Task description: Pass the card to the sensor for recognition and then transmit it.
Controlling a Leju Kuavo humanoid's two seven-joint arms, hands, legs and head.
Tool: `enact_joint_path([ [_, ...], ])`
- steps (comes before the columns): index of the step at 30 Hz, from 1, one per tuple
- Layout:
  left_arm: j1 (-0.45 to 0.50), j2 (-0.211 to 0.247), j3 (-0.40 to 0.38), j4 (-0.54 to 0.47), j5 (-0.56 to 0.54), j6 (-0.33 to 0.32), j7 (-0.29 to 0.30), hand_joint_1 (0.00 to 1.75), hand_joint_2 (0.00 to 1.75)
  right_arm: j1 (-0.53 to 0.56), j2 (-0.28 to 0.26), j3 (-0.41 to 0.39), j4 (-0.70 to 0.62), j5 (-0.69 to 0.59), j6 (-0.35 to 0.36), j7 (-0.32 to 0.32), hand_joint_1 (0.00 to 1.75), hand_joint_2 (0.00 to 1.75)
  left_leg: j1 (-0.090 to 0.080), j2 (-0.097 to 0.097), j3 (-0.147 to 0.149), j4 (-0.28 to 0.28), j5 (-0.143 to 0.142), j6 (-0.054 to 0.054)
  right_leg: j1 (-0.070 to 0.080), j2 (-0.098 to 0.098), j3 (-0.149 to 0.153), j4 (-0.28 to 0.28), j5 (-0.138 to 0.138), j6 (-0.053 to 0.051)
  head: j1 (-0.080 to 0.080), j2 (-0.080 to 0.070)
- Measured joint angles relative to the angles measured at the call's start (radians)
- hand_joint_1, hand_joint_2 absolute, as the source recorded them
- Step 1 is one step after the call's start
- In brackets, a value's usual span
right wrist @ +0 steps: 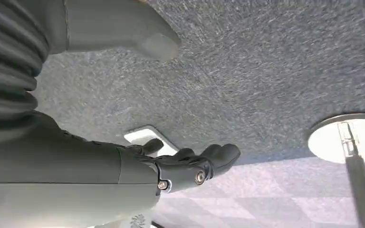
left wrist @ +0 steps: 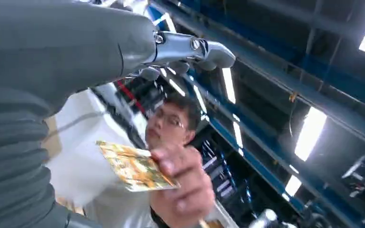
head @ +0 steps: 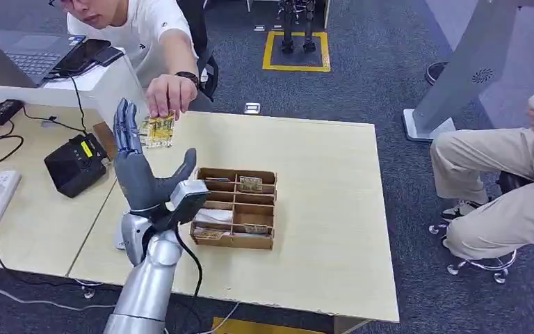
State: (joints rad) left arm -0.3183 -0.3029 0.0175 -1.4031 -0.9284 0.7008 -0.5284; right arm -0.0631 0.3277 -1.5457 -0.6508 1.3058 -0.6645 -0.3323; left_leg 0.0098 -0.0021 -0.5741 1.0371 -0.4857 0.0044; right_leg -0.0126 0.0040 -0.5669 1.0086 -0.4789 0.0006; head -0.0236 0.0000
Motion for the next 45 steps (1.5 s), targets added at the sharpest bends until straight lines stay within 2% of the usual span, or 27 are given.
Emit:
enact_joint_path([
  [4, -0.02, -0.008, 0.046, 0.0, -0.101, 0.0, 0.028, 0.0, 1.75, 0.0, 0.0, 0.0, 0.004, 0.003, 0.0, 0.0, 0.0, 1.75, 0.0, 0.0, 0.0, 0.0, 0.0, 0.0, 0.0, 0.0, 0.0, 0.0, 0.0, 0.0, 0.0, 0.0],
  [11, -0.024, -0.01, 0.071, 0.0, -0.245, 0.001, 0.089, 0.0, 1.75, 0.0, 0.0, 0.0, 0.01, 0.018, 0.0, -0.003, 0.0, 1.75, 0.0, 0.0, 0.0, 0.0, 0.0, 0.0, 0.0, 0.0, 0.0, 0.0, 0.0, 0.0, 0.0, 0.0],
  [24, -0.024, -0.01, 0.082, 0.0, -0.329, 0.001, 0.134, 0.0, 1.75, 0.0, 0.0, 0.0, 0.014, 0.013, 0.0, -0.013, 0.0, 1.75, 0.0, 0.0, 0.0, 0.0, 0.0, 0.0, 0.0, 0.0, 0.0, 0.0, 0.0, 0.0, 0.0, 0.0],
  [25, -0.024, -0.01, 0.083, 0.0, -0.331, 0.001, 0.136, 0.4, 1.75, 0.0, 0.0, 0.0, 0.015, 0.013, 0.0, -0.013, 0.0, 1.75, 0.0, 0.0, 0.0, 0.0, 0.0, 0.0, 0.0, 0.0, 0.0, 0.0, 0.0, 0.0, 0.0, 0.0],
  [26, -0.024, -0.01, 0.083, 0.0, -0.332, 0.001, 0.136, 1.75, 1.75, 0.0, 0.0, 0.0, 0.015, 0.013, 0.0, -0.013, 0.0, 1.75, 0.0, 0.0, 0.0, 0.0, 0.0, 0.0, 0.0, 0.0, 0.0, 0.0, 0.0, 0.0, 0.0, 0.0],
  [45, -0.023, -0.01, 0.084, -0.001, -0.309, 0.001, 0.097, 1.75, 1.75, 0.0, 0.0, 0.0, 0.014, 0.015, 0.0, -0.015, 0.0, 1.75, 0.0, 0.0, 0.0, 0.0, 0.0, 0.0, 0.0, 0.0, 0.0, 0.0, 0.0, 0.0, 0.0, 0.0],
])
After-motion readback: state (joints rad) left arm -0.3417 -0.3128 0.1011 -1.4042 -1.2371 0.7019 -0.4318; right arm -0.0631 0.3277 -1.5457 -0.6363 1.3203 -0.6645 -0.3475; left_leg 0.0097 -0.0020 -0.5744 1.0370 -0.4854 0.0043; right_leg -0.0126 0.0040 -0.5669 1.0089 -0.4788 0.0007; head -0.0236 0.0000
